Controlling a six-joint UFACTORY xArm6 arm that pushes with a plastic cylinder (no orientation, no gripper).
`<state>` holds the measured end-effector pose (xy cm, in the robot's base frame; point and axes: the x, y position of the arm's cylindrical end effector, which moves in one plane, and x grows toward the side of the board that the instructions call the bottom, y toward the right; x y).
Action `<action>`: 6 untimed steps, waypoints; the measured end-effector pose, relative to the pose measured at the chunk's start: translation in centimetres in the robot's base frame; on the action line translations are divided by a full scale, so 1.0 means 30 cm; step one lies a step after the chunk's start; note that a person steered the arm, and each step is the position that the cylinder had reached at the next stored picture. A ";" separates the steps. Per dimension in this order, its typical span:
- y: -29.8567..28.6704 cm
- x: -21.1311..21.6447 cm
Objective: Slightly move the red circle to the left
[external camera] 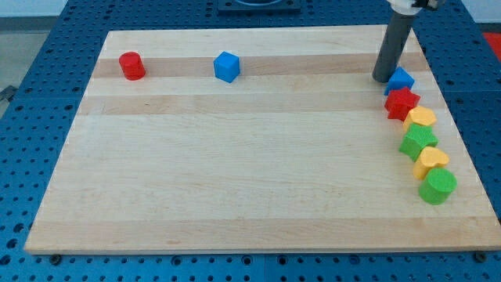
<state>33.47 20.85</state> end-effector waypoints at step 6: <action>-0.012 0.030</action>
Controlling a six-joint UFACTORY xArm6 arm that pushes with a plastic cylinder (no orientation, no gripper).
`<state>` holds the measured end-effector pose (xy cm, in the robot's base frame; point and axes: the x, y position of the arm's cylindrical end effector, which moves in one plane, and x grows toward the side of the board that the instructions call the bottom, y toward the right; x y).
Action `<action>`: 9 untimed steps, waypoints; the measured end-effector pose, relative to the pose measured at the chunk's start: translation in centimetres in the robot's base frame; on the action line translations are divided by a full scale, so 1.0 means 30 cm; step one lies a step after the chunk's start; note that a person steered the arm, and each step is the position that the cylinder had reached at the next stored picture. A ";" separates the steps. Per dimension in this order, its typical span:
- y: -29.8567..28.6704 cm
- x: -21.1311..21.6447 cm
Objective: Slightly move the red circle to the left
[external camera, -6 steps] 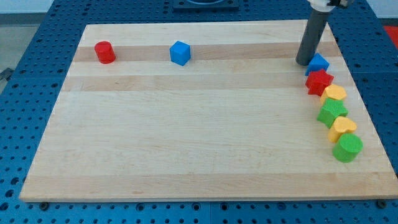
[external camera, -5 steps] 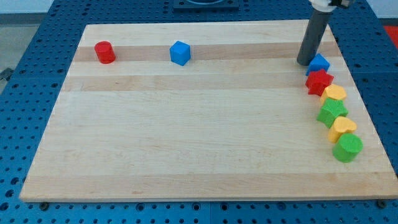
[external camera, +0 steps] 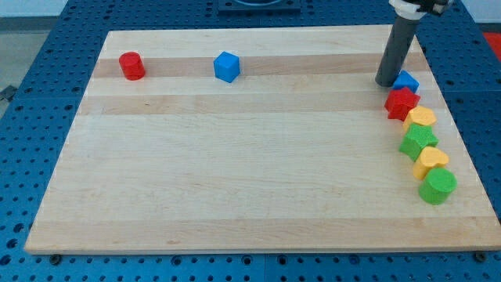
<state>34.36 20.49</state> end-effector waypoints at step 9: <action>-1.428 -0.127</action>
